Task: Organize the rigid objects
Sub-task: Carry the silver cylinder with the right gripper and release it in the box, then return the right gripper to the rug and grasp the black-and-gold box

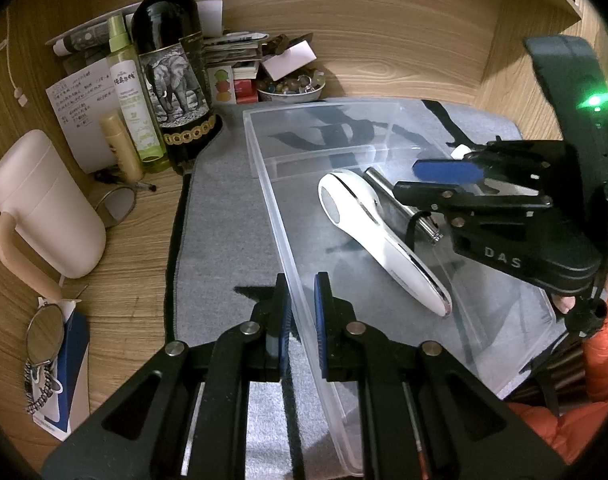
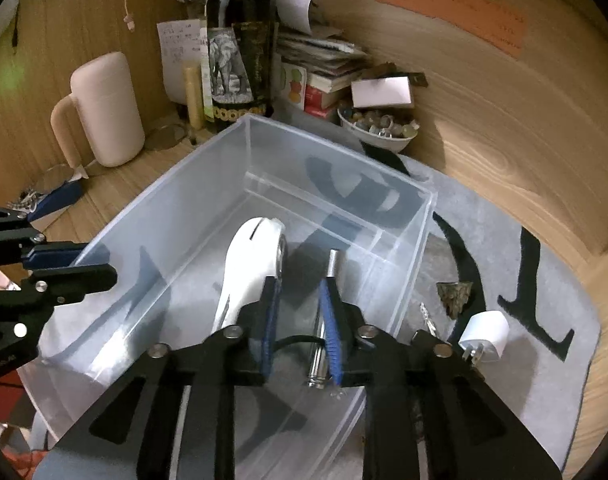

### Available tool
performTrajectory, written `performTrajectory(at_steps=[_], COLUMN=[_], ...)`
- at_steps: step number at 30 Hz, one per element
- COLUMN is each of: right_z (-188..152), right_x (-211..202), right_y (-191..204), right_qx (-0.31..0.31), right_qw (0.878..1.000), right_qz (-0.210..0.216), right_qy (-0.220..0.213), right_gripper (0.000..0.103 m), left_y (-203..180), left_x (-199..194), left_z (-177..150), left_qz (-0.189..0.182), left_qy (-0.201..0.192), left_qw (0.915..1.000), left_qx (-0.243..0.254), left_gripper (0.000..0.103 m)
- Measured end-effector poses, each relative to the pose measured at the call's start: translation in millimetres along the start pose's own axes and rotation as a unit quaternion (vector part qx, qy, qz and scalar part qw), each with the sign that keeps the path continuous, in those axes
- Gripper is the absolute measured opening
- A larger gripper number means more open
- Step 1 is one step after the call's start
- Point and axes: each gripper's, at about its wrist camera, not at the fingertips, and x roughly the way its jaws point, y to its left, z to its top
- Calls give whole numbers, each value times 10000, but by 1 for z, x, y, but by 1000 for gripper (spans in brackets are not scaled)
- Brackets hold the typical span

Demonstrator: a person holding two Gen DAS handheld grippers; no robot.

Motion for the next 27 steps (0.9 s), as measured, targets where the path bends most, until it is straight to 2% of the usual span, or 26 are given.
performTrajectory(at_steps=[2,6,8,11,20,24,27], right_z=[0,3,3,3,-9,-22,-32], right_x=[-5,-17,-26,-38,-75,-78,-72], right_y=[0,-3,-5,-9,-45,-66,-78], right_qx=[0,21,34,70,418,645,851], right_qw=[10000,9996,9991,9981,9938,9913,9907], right_qz=[-36,-97,-166,-269,-615,-887,-915], right_qy=[-80,-265,-386,-544,-824,-728,-541], right_gripper=[30,36,44,50,53,57,57], left_y=[0,0,0,0,0,0,0], left_x=[0,0,0,0,0,0,1], left_z=[0,0,0,0,0,0,0], left_qz=[3,11,9,10,10,11,16], left_qy=[-1,1,1,1,-2,-1,-3], left_qw=[10000,10000,10000,10000,10000,10000,10000], left_qx=[4,8,8,12,13,13,17], left_gripper=[11,11,11,11,11,11,11])
